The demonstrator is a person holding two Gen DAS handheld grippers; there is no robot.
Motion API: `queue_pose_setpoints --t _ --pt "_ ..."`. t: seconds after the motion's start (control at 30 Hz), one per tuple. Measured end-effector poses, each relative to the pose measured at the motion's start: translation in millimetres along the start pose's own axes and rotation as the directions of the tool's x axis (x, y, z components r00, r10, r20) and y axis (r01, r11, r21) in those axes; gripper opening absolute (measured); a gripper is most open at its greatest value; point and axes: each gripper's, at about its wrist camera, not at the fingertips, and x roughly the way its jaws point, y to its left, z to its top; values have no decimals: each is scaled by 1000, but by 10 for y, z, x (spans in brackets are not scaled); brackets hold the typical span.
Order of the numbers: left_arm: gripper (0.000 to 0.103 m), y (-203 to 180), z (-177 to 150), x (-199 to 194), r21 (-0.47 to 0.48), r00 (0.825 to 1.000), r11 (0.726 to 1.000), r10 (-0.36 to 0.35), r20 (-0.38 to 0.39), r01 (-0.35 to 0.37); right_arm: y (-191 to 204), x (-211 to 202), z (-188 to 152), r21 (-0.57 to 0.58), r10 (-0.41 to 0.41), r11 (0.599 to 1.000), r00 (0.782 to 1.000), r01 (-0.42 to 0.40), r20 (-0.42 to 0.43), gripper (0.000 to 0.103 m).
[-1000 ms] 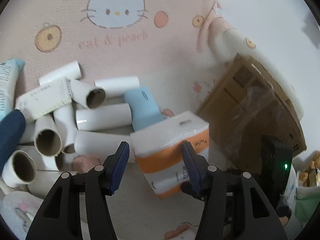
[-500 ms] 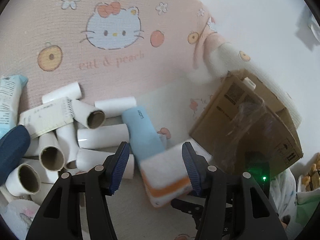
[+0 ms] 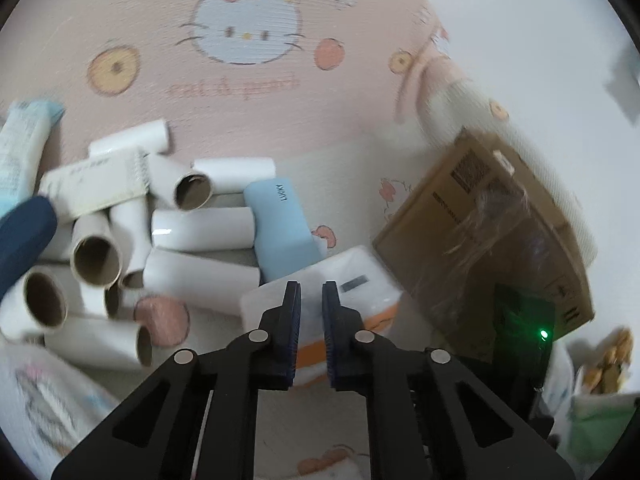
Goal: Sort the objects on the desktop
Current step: 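Lower the tissue pack onto the sheet beside the tubes with the left tool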
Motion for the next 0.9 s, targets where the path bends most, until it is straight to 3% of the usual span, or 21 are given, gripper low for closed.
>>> queue_pose_setpoints --t 0.1,0.23,0.43,0.57,0.73,0.9 --pt "9 89 -53 -50 -68 1000 998 -6 -10 5 97 -122 -1 -56 -20 998 999 22 35 50" --pt "9 222 -171 -75 -158 997 986 -65 -43 57 134 -283 12 -73 -19 997 996 25 88 50" --pt "9 230 -316 130 -160 985 987 -22 -172 -6 285 -319 87 -119 -49 991 990 64 129 51" --pt "9 198 -343 232 -139 979 989 25 -203 -54 207 -216 94 -86 -64 994 994 71 84 53" --pt "30 295 -363 257 -179 977 981 33 -209 -72 135 -110 79 -74 -94 993 995 97 42 58" --pt "37 323 -344 198 -200 986 979 2 -169 -37 101 -56 68 -63 -101 993 995 102 13 58"
